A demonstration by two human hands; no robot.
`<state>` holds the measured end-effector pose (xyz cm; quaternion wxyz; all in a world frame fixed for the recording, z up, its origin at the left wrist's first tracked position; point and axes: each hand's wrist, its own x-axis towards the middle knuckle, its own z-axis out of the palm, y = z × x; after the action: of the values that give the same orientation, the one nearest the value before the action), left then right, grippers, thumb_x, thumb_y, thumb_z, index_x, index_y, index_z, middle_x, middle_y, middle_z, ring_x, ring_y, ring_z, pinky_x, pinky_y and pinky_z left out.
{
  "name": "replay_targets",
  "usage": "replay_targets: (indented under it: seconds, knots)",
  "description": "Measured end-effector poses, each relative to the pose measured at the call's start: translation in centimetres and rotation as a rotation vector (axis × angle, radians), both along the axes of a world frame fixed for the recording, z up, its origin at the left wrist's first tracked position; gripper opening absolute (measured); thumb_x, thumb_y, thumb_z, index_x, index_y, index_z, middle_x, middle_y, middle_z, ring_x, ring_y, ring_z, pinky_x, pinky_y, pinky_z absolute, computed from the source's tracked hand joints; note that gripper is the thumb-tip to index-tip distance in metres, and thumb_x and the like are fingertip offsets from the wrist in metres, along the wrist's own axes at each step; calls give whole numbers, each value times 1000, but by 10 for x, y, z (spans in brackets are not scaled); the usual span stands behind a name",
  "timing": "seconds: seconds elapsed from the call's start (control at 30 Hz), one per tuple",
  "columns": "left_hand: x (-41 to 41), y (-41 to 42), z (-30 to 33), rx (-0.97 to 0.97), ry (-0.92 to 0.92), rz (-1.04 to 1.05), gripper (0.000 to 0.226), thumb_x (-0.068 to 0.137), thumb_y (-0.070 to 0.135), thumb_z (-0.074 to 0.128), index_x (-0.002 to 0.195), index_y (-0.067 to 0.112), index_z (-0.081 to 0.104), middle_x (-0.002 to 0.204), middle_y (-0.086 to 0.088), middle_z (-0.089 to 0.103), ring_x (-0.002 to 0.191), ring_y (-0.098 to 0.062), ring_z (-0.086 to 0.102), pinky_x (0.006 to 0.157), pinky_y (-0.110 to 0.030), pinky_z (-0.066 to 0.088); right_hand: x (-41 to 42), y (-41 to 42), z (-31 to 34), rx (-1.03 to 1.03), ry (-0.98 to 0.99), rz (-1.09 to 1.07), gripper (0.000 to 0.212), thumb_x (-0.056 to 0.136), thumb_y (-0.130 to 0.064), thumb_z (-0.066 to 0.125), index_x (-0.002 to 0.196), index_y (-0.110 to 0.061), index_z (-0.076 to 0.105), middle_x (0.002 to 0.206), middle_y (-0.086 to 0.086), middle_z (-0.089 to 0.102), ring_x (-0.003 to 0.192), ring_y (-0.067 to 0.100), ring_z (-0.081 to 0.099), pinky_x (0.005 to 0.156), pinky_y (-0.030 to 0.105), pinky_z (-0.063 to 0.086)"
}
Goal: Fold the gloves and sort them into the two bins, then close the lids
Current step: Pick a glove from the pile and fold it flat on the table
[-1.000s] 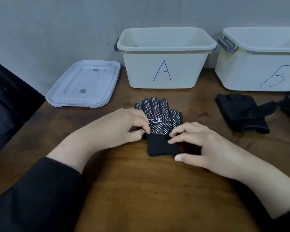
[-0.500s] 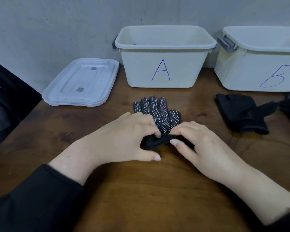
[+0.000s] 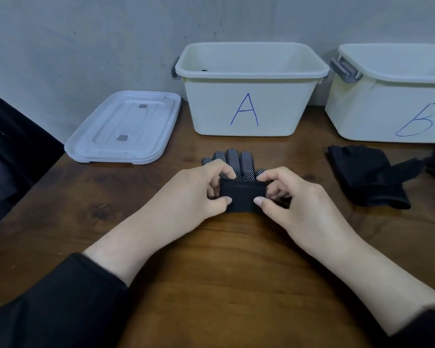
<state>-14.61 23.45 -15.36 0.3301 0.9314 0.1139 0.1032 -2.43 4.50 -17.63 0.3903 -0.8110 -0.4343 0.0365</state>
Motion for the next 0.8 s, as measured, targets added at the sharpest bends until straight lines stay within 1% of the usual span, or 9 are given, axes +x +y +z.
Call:
replay_targets:
  seconds: [0.1, 0.17, 0.23, 0.3, 0.37, 0.43, 0.5, 0.63, 0.8]
  knots:
    - [1, 1, -2, 118, -11, -3, 43, 83, 26, 78, 120, 34, 57, 93, 11, 53, 83, -8, 54, 75, -22, 45, 1, 2, -2, -23, -87, 17, 38, 89, -27, 74, 123, -35, 58, 100, -20, 55, 88, 4, 60, 80, 13, 47]
    - [1, 5, -2, 211, -49, -21, 43, 83, 28, 78, 120, 34, 58, 102, 14, 47, 87, -4, 50, 78, -22, 43, 4, 4, -3, -47, -203, 52, 30, 90, -25, 72, 118, -30, 65, 106, -20, 50, 84, 4, 55, 73, 15, 45]
    - [1, 10, -3, 322, -82, -74, 39, 84, 26, 78, 120, 28, 64, 107, 14, 46, 87, -2, 46, 81, -22, 40, 9, 6, -5, -68, -357, 88, 20, 91, -24, 70, 111, -23, 74, 111, -12, 54, 89, 7, 51, 78, 30, 48]
    - [2, 11, -5, 471, -101, -146, 29, 87, 25, 73, 116, 22, 71, 110, 11, 55, 91, -8, 50, 82, -34, 44, 13, 6, -6, -99, -463, 142, 23, 96, -29, 61, 108, -19, 78, 116, -8, 60, 100, 16, 55, 83, 43, 48]
    - [0, 10, -4, 562, -61, -177, 28, 94, 33, 57, 114, 22, 73, 115, 13, 60, 100, -14, 53, 84, -40, 44, 18, 4, -4, -163, -431, 230, 39, 99, -45, 50, 115, -21, 77, 124, -13, 61, 113, 13, 55, 95, 42, 44]
    - [-2, 10, -2, 554, 51, -181, 44, 97, 47, 39, 122, 26, 69, 124, 19, 54, 110, -9, 47, 94, -39, 40, 26, 0, -3, -227, -364, 291, 53, 94, -61, 48, 126, -25, 71, 132, -20, 57, 123, 6, 49, 106, 38, 37]
    - [-3, 11, 0, 574, 144, -188, 60, 95, 62, 27, 135, 29, 59, 131, 21, 45, 117, -6, 39, 103, -36, 34, 31, -3, -3, -247, -307, 298, 56, 90, -65, 52, 133, -31, 65, 137, -25, 53, 128, 0, 44, 110, 37, 32]
    - [-3, 8, 1, 599, 186, -187, 62, 95, 64, 42, 147, 31, 45, 137, 18, 37, 122, -7, 33, 108, -36, 30, 27, 2, -4, -169, -334, 241, 40, 90, -46, 62, 126, -30, 66, 128, -23, 61, 119, 4, 53, 103, 38, 39]
    - [0, 7, -1, 547, 88, -136, 48, 96, 53, 53, 139, 32, 57, 124, 15, 47, 111, -9, 42, 98, -35, 36, 20, 10, 4, -108, -374, 175, 18, 95, -34, 61, 110, -28, 69, 94, -19, 66, 92, 5, 56, 97, 38, 42]
